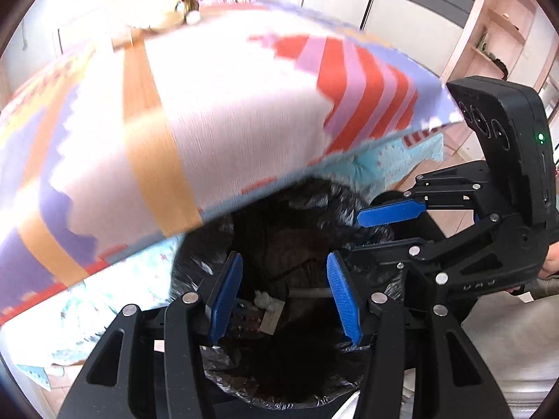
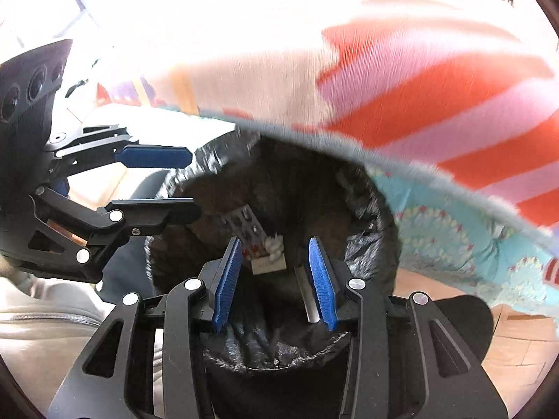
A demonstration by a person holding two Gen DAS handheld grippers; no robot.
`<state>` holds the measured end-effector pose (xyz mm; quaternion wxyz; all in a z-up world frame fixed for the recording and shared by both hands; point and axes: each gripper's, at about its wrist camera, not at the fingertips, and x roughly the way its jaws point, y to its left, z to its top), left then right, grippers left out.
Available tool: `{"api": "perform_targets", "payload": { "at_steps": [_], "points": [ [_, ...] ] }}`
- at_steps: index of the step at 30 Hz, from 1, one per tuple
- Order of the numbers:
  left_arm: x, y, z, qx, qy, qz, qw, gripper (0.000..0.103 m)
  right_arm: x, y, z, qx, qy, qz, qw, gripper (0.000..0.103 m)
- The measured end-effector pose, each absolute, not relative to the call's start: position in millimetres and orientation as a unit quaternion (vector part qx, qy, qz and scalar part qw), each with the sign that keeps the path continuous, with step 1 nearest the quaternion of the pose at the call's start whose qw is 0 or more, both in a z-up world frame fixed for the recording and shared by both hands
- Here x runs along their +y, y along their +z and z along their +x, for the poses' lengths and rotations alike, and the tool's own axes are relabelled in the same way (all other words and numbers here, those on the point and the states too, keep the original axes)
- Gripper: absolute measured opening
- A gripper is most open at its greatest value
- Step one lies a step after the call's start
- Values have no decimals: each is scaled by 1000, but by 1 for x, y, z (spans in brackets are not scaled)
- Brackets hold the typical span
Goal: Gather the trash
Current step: 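Open both grippers to drop the strip and tissue into the bag, then move both open grippers back over the bed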
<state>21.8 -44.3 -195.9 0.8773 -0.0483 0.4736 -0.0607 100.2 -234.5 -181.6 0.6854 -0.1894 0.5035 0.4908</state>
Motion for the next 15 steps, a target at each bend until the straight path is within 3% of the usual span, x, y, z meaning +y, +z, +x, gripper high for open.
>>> {"api": "perform_targets", "payload": {
  "at_steps": [15],
  "points": [
    [-14, -112, 11, 393, -11, -28, 919, 49, -232, -106, 113, 414, 515, -176, 729, 40]
  ]
}}
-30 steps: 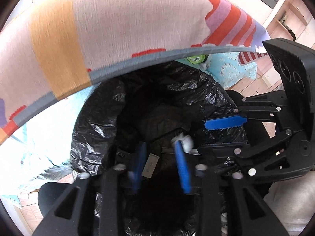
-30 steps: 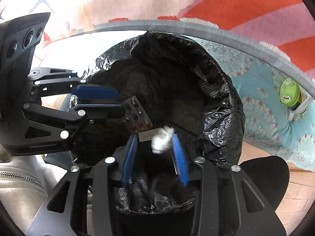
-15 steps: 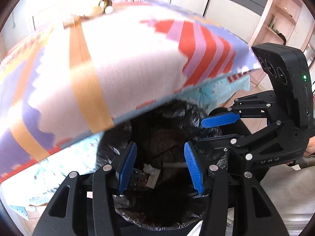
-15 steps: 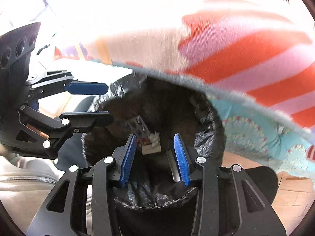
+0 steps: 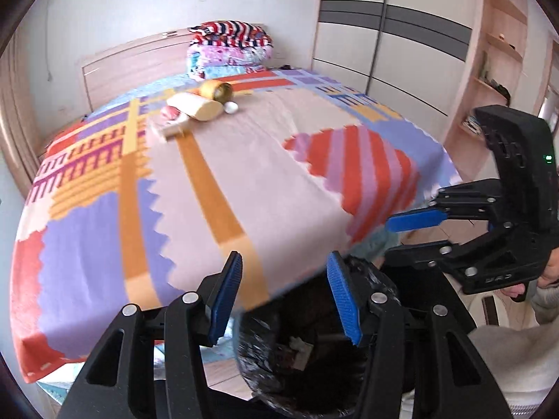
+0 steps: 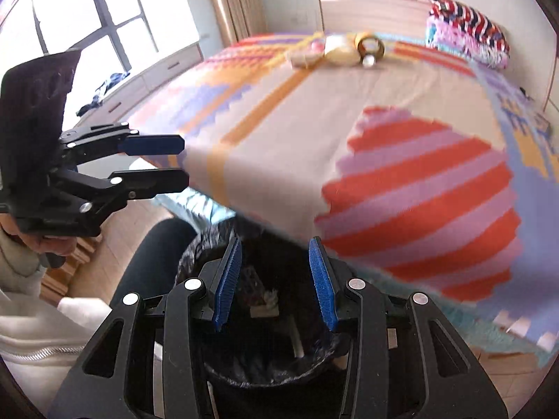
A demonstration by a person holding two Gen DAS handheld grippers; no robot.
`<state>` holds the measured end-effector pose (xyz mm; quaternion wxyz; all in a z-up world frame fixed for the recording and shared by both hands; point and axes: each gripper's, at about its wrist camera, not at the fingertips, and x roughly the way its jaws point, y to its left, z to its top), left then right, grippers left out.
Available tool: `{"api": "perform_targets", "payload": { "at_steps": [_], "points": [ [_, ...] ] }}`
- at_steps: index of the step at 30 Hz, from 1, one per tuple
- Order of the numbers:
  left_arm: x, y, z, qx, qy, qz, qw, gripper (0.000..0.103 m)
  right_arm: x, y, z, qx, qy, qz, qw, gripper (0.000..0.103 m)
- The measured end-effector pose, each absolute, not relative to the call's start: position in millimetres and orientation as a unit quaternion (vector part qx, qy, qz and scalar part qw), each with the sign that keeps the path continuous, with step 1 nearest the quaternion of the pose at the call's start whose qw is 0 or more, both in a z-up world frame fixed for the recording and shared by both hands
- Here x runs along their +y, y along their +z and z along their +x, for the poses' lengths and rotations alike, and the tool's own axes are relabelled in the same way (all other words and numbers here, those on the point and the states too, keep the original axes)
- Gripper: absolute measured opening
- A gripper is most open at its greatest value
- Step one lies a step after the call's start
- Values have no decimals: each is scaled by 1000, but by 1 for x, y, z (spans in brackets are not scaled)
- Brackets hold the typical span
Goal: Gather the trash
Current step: 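Move both open grippers back over the bed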
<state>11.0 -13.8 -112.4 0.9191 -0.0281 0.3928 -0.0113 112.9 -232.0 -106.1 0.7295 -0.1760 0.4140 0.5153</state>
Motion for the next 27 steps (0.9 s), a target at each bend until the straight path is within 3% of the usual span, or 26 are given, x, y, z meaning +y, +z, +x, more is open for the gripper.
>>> {"api": "perform_targets", "payload": {
  "at_steps": [5, 9, 11, 27],
  "points": [
    [3, -105, 27, 385, 10, -26, 922, 49, -222, -93, 128, 391, 517, -169, 742, 40],
    [14, -100, 39, 380, 29, -20, 924, 63, -210, -88, 144, 385, 516, -168, 746, 40],
    [17, -99, 47, 380, 30, -14, 925, 65, -203, -87, 151, 380, 515, -172, 749, 40],
    [68, -95, 116, 382, 64, -32, 921, 68, -146, -81, 221, 350, 484, -188, 779, 40]
  ]
}}
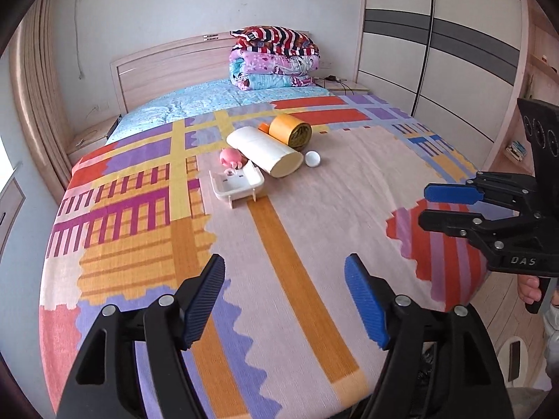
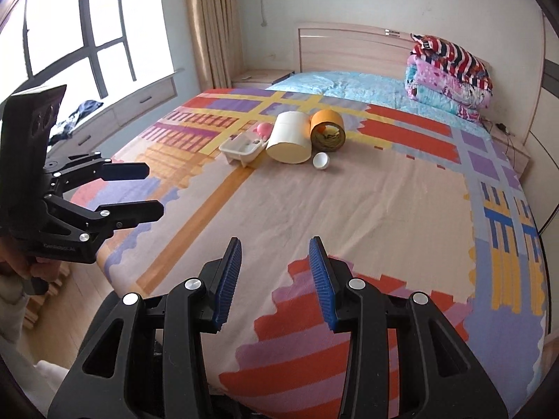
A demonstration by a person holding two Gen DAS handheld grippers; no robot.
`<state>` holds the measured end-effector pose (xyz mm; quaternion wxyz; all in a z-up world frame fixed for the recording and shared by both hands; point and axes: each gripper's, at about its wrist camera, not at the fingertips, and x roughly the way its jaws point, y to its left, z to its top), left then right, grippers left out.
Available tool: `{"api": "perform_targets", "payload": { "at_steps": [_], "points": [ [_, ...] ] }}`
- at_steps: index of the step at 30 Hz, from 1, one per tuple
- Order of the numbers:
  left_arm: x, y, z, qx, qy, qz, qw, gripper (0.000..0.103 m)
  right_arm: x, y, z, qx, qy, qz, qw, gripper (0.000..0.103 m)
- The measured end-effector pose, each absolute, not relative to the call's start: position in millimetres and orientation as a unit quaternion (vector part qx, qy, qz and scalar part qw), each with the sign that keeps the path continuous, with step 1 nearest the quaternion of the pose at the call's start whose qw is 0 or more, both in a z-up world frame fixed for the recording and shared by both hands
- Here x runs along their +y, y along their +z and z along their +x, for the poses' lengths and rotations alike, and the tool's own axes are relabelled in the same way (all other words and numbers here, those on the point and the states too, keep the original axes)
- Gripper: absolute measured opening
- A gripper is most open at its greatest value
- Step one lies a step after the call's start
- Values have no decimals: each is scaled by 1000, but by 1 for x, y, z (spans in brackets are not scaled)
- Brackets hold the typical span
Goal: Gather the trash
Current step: 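Move both open grippers back over the bed, then grasp the white bottle cap with the right gripper while the left gripper grasps the white soap dish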
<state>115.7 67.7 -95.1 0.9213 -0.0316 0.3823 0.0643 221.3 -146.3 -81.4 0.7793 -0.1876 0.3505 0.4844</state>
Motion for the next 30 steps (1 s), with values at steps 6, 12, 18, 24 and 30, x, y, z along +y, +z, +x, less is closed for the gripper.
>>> {"api": "perform_targets", "payload": {
  "at_steps": [6, 12, 18, 24, 30],
  "points": [
    [81, -101, 140, 390, 70, -35, 918, 68, -123, -86, 250, 360, 477, -188, 779, 40],
    [99, -108, 170, 395, 78, -50, 914, 68, -98, -93, 276, 370, 468, -185, 781, 40],
    [113, -113, 195, 401, 90, -49, 911, 68, -79, -107, 302, 388, 449, -185, 783, 40],
    [121, -121, 215, 411, 101, -43, 905, 68, -67, -119, 321, 411, 450, -164, 776, 40],
    [132, -127, 228, 411, 108, -55, 903, 68, -54, -121, 325, 413, 448, -170, 774, 40]
  ]
}}
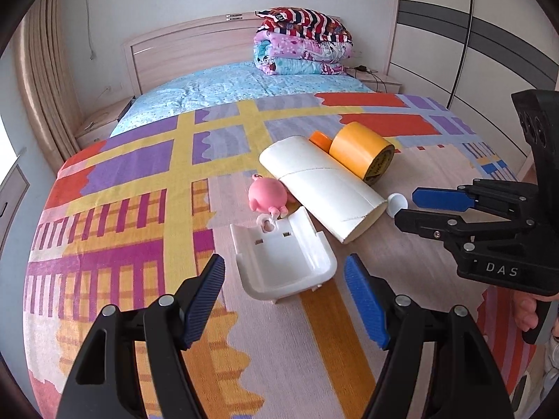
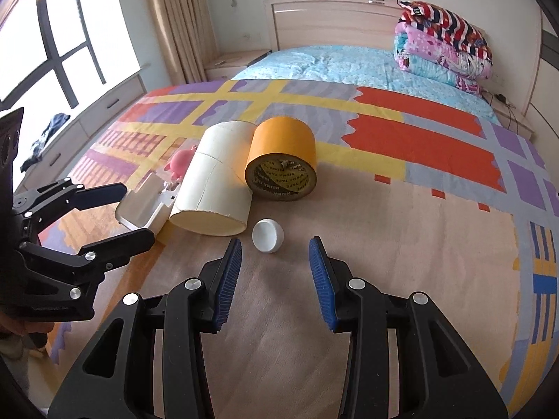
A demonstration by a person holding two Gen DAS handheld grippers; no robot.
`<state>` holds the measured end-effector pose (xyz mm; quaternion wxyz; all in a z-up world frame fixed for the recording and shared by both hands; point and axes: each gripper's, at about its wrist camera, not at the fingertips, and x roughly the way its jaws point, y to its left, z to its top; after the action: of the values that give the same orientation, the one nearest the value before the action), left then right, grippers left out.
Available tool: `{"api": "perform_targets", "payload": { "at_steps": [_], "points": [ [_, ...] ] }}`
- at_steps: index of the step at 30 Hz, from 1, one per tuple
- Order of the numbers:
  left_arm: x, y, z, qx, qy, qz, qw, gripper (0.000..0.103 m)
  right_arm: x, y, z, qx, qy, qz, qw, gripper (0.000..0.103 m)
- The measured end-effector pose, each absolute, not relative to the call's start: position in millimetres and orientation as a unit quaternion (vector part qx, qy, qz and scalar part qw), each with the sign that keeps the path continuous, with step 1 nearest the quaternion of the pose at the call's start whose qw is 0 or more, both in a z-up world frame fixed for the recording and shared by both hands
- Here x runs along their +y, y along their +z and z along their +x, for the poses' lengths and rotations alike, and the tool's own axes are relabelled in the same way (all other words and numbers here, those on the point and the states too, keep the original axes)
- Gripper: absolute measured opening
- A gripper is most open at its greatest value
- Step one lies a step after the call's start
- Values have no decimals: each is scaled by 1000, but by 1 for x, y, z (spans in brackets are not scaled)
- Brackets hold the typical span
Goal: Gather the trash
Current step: 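Grasp the white bottle cap with the right gripper while the left gripper grasps the white soap dish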
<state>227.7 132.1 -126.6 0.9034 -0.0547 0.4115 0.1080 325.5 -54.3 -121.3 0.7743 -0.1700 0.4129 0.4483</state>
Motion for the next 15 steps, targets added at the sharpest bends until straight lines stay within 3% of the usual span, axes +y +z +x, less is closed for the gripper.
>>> {"api": "perform_targets", "payload": {
  "at_steps": [11, 12, 13, 15],
  "points": [
    [125, -133, 240, 411, 115, -28, 904, 68, -51, -123, 327, 410, 440, -170, 781, 19],
    [125, -134, 240, 411, 116, -29, 904, 66, -51, -123, 327, 410, 440, -170, 781, 19],
    [126, -135, 240, 410, 118, -30, 904, 57, -52, -123, 326, 410, 440, -170, 781, 18],
    [127, -135, 238, 407, 118, -32, 905, 56, -53, -123, 324, 408, 440, -175, 780, 15]
  ]
}}
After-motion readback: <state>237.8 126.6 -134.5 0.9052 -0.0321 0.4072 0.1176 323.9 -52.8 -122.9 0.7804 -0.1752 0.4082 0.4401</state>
